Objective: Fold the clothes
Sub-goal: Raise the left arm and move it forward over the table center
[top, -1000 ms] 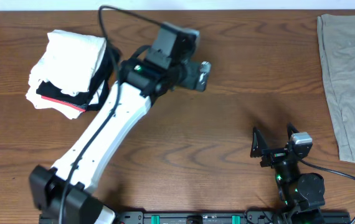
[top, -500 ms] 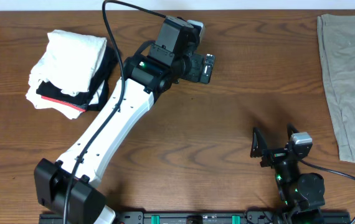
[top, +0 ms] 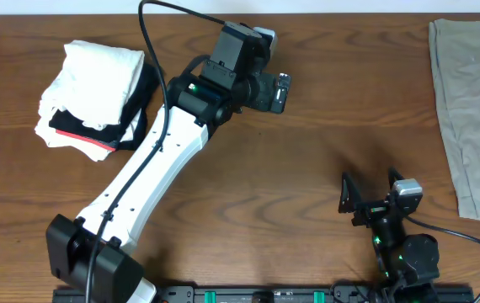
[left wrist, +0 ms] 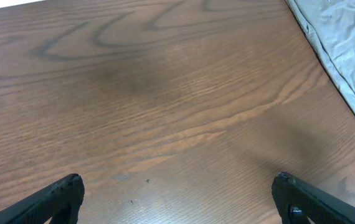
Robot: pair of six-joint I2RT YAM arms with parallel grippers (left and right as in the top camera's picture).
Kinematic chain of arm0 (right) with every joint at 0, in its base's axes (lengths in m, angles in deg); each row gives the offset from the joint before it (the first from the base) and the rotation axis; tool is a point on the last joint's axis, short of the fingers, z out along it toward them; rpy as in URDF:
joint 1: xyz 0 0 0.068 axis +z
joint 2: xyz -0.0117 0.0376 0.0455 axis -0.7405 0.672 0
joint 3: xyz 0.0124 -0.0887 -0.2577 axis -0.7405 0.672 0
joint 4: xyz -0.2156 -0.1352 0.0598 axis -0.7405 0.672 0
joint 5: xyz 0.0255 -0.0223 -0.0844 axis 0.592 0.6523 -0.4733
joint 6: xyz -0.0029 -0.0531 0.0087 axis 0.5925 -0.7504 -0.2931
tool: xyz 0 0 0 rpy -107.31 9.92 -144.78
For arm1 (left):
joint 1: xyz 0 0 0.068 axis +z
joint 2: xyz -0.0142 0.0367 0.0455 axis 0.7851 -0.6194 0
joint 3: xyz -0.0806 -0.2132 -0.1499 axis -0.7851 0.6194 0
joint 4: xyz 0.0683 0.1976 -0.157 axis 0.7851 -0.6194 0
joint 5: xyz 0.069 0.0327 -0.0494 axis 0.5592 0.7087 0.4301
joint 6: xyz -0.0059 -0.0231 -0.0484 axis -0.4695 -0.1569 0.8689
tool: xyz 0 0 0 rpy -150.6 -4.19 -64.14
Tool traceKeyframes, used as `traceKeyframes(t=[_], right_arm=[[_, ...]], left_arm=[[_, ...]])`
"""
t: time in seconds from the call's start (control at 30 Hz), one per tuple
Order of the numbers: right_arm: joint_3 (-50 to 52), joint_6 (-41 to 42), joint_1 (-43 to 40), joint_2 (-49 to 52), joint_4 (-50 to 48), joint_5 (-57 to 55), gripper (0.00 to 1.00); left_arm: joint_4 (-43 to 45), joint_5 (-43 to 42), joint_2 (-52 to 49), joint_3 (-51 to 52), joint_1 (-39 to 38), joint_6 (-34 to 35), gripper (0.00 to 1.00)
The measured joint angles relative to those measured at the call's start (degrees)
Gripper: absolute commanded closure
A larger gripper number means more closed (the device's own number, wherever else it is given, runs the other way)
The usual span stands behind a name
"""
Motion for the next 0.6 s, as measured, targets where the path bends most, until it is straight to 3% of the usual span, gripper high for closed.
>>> traceKeyframes(t=[0.6], right_arm=[[-1.55,0.0,0.0,0.15,-5.35,-2.14,0.01]], left_arm=[[-0.04,0.0,0.0,0.0,0.0,0.0,0.02]])
